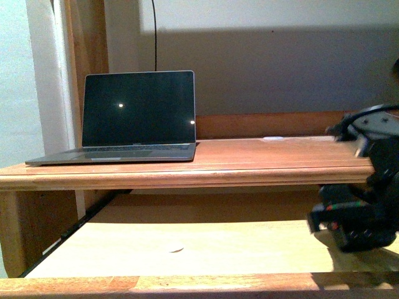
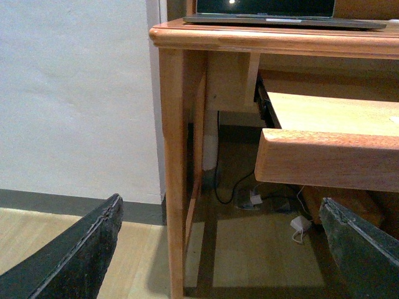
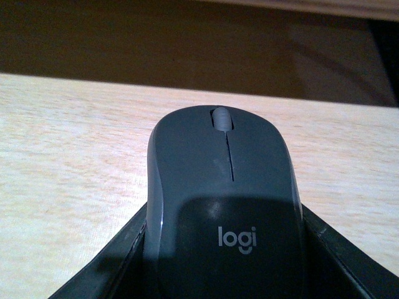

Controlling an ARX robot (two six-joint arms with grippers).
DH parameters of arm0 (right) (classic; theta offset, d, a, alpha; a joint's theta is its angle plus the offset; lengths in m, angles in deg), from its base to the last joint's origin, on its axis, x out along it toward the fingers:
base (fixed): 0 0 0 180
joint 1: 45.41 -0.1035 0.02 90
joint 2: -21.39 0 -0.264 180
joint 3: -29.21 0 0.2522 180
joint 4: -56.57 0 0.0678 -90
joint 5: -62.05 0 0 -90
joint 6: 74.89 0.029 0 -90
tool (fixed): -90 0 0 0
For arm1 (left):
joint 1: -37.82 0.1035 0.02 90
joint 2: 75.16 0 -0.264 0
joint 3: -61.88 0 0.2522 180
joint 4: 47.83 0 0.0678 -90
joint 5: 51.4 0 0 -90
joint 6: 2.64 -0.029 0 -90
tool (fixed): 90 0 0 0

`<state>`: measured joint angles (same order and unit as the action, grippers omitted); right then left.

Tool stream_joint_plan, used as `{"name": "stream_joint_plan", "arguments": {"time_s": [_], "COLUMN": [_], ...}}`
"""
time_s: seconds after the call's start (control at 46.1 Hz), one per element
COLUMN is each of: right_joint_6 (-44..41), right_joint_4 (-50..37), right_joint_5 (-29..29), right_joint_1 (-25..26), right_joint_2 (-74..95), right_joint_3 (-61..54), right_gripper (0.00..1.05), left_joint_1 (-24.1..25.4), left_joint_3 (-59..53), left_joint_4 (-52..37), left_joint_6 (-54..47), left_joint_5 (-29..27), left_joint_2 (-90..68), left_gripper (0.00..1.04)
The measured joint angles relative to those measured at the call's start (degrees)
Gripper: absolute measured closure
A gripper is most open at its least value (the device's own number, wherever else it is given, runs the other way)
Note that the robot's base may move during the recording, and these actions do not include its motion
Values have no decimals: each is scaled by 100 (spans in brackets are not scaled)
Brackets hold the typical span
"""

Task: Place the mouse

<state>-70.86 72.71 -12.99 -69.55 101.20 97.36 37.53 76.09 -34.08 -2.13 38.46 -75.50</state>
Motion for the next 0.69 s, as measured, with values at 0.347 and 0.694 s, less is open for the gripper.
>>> {"name": "stream_joint_plan", "arguments": {"time_s": [0.347,0.694], "right_joint_6": [203,396], "right_joint_4": [645,1436], "right_joint_5": [319,1196], "right_joint_1": [-251,-887], "right_joint_2": [243,2612], "right_joint_3": [1585,4489], "right_gripper": [49,49], "left_joint_1": [0,0], "left_joint_3": [0,0], "left_joint_4": [0,0], "left_joint_6": [0,0], "left_joint_5": [0,0], "left_joint_2": [0,0], "left_gripper": [8,8]}}
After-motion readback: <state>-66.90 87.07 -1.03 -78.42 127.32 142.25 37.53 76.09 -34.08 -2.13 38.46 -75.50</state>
